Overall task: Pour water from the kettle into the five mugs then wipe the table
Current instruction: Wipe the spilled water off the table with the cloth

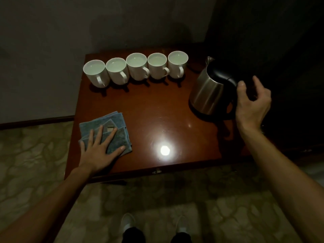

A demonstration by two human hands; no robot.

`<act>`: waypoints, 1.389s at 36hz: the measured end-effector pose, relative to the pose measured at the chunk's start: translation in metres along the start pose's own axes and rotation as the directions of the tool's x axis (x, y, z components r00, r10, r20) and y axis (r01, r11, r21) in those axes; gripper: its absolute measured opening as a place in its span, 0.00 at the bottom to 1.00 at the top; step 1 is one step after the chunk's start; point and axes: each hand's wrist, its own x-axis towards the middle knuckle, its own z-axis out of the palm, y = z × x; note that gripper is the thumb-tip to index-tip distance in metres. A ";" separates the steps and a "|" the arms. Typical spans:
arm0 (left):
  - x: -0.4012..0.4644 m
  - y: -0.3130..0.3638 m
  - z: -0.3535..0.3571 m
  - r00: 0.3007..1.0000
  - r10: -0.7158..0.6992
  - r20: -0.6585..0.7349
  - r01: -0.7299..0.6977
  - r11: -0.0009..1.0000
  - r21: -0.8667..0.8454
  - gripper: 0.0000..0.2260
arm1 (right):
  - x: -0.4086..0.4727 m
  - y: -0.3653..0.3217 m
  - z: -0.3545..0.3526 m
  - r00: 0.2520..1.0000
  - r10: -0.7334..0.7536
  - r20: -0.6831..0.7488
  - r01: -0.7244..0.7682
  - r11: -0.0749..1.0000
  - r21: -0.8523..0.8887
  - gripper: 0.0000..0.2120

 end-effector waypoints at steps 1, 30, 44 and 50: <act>0.001 0.000 0.000 1.000 0.002 0.002 -0.002 1.000 0.006 0.41 | -0.001 0.000 -0.002 1.000 -0.010 0.001 0.010 1.000 0.001 0.32; 0.015 0.035 -0.010 0.998 0.034 0.056 -0.035 0.999 0.018 0.40 | -0.136 -0.033 0.085 0.448 -0.213 0.868 0.461 0.887 -0.021 0.25; 0.042 0.164 0.001 0.938 0.314 0.150 -0.337 0.926 0.172 0.36 | -0.136 -0.018 0.102 0.569 -0.031 0.821 0.405 0.880 -0.248 0.26; 0.048 0.168 0.004 0.921 0.364 0.140 -0.383 0.912 0.148 0.36 | -0.128 -0.006 0.097 0.610 0.007 0.792 0.366 0.885 -0.289 0.28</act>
